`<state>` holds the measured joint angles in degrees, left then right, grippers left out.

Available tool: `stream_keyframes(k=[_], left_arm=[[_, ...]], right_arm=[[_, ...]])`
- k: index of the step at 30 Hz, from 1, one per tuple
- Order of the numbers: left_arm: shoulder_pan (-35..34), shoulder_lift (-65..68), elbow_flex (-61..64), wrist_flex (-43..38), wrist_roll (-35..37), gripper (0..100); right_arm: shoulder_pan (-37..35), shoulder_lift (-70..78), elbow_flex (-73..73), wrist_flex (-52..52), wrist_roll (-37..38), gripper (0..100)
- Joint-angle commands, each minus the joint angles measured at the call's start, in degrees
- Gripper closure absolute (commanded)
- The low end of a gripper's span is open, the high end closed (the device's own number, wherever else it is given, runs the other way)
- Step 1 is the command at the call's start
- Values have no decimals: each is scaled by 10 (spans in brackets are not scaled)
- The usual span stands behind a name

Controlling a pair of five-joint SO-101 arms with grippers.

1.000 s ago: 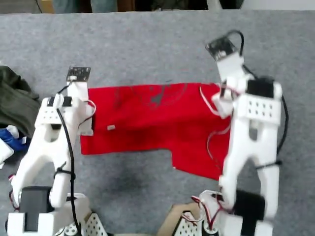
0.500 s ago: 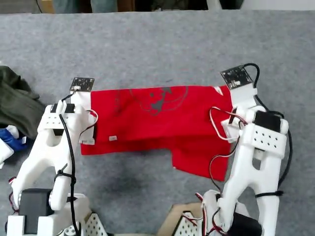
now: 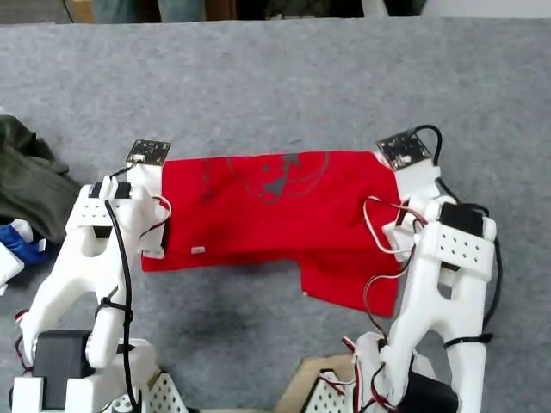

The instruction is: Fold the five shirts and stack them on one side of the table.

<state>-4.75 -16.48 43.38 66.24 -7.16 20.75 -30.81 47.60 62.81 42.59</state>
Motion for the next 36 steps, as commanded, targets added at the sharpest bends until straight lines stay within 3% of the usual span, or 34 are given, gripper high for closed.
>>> stream_keyframes(k=[1, 10, 16, 21, 27, 33, 36], left_arm=[[-2, -18, 1, 6, -7, 971], [2, -15, 7, 5, -7, 970], [-5, -15, 21, 13, -65, 961], [-28, -21, -7, 62, -62, 787], [-73, -21, -80, 113, -66, 787], [-118, -15, -153, 113, -41, 790], [-143, -18, -202, 117, -21, 845]], right_arm=[[11, -16, 6, -12, 19, 985], [11, -16, 21, -16, 26, 985], [9, -17, 19, -12, 57, 983], [13, -21, 13, 2, 77, 904], [7, -21, -10, 17, 81, 880], [-28, -21, -61, 57, 81, 881], [-40, -15, -86, 55, 76, 883]])
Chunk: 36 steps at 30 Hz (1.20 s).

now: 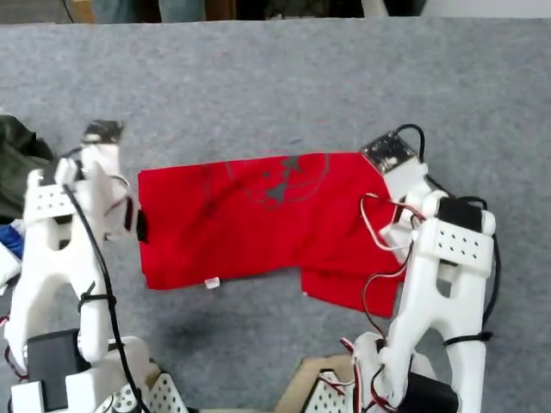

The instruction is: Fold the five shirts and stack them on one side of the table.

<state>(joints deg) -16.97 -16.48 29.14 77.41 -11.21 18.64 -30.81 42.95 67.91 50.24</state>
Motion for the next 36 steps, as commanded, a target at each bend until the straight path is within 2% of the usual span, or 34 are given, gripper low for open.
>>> stream_keyframes(k=[1, 4, 7, 9, 13, 17, 23, 29, 36], left_arm=[[-24, -17, -72, 5, 20, 870], [-11, -14, -101, 1, 25, 941], [61, -12, -105, -24, 72, 971], [108, 4, -90, -76, 97, 970], [144, 119, -91, -158, 127, 970], [142, 281, -192, -117, 170, 970], [128, 473, -393, -34, 217, 971], [100, 579, -556, 23, 239, 971], [89, 632, -647, 74, 237, 971]], right_arm=[[-29, -15, -43, 5, -1, 891], [-71, -11, -43, -2, -31, 991], [-105, 29, -39, -38, -89, 987], [-122, 76, -39, -66, -120, 985], [-142, 186, -60, -107, -165, 985], [-151, 272, -95, -107, -182, 985], [-151, 274, -95, -70, -181, 985], [-152, 257, -31, -90, -167, 985], [-152, 206, 44, -92, -139, 985]])
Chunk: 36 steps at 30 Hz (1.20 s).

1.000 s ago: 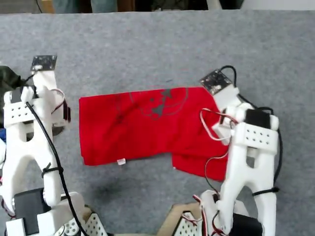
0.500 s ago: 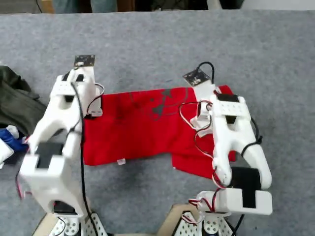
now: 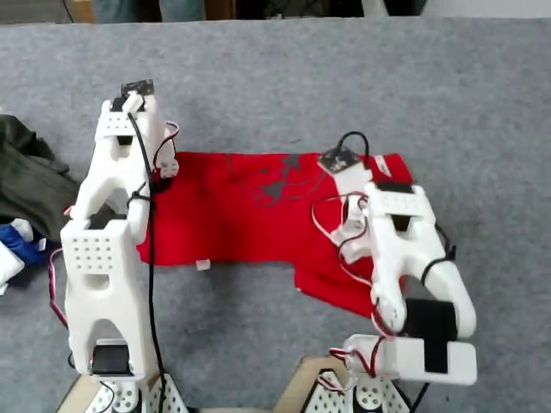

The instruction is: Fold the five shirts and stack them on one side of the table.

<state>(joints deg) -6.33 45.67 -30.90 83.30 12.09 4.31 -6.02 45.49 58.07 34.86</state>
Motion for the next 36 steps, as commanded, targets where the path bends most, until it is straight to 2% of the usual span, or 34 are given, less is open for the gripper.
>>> stream_keyframes(k=[1, 4, 11, 14, 19, 24, 28, 32, 36], left_arm=[[-15, 11, -53, 26, 4, 971], [-12, 7, -65, 49, 4, 971], [-10, 9, -70, 51, 4, 971], [-5, 7, -70, 50, 4, 971], [5, 11, -70, 48, 4, 971], [6, 12, -65, 33, 7, 971], [1, 12, -43, 9, 8, 971], [2, 12, -16, -9, 8, 971], [2, 12, -16, -8, 8, 971]], right_arm=[[-9, -59, 23, 13, 18, 985], [-9, -132, 26, 54, 19, 985], [-9, -277, 33, 149, 90, 985], [-8, -298, 34, 142, 104, 985], [-23, -250, 36, 11, 44, 985], [-60, -129, 36, -46, 2, 985], [-85, -91, 43, -45, -7, 985], [-96, -117, 50, 3, -2, 985], [-111, -179, 83, 57, 48, 985]])
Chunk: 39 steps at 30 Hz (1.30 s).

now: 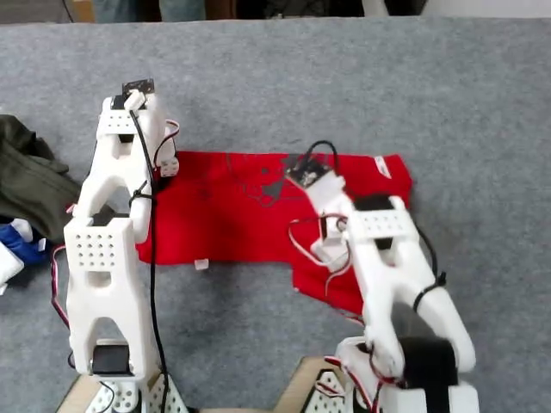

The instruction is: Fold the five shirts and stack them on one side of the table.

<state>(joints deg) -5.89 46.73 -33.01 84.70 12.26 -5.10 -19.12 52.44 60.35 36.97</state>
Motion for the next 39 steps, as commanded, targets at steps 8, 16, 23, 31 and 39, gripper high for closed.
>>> stream_keyframes(k=[8, 16, 23, 31, 39], left_arm=[[-3, 2, 6, -22, 6, 971], [-3, 2, 6, -20, 6, 971], [-3, 2, 6, -20, 5, 971], [-3, 2, 6, -20, 3, 971], [-9, 2, 6, -19, 3, 971]], right_arm=[[-81, -216, 93, 106, 69, 985], [31, -225, -10, 103, 92, 985], [11, -73, 58, 9, 89, 985], [-22, -55, 87, 7, 92, 985], [-24, -147, -11, 129, 110, 984]])
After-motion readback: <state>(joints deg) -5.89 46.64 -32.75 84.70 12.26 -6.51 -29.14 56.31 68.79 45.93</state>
